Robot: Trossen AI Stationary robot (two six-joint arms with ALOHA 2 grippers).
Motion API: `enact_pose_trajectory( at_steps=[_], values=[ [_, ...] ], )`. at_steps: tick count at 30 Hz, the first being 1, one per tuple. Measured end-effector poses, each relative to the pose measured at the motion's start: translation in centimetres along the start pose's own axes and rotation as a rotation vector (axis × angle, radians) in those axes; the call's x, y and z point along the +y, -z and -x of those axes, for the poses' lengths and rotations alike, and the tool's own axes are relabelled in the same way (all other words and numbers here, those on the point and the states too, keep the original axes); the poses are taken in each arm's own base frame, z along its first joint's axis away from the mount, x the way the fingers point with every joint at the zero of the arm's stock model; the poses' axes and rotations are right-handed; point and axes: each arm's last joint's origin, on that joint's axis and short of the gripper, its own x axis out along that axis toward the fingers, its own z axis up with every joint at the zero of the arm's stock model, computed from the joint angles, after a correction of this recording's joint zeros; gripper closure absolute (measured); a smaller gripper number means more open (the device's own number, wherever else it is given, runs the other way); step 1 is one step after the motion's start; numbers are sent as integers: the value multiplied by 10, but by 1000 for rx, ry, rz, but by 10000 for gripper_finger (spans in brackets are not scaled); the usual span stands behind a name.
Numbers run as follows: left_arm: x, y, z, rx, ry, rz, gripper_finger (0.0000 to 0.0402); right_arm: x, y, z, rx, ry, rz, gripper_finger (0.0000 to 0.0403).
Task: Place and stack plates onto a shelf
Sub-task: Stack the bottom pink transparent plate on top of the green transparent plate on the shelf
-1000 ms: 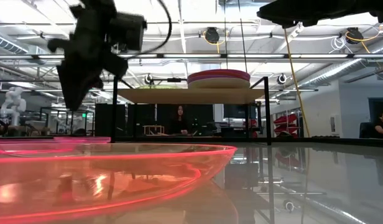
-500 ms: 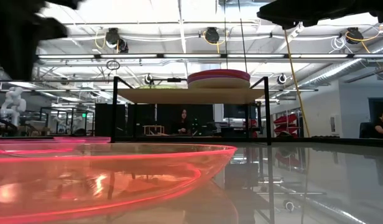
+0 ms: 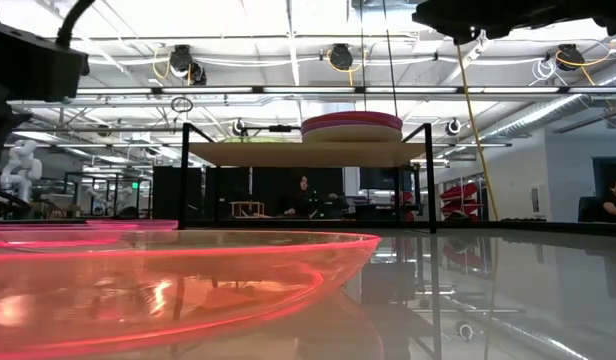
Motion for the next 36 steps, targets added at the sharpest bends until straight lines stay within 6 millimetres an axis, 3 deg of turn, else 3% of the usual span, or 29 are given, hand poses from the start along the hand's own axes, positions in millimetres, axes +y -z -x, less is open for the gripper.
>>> enact_pose_trajectory(
  at_steps=[16, 30, 33, 36],
  values=[
    [5, -12, -4, -58, -25, 6, 316, 1, 2, 0, 20, -6, -5, 283],
    [12, 6, -34, 13, -55, 169, 317, 1, 2, 0, 24, -7, -4, 283],
    [12, 6, -34, 16, -53, 161, 334, 1, 2, 0, 23, -7, -4, 283],
    [11, 6, -35, 19, -53, 149, 376, 1, 2, 0, 23, -7, -5, 283]
  ],
)
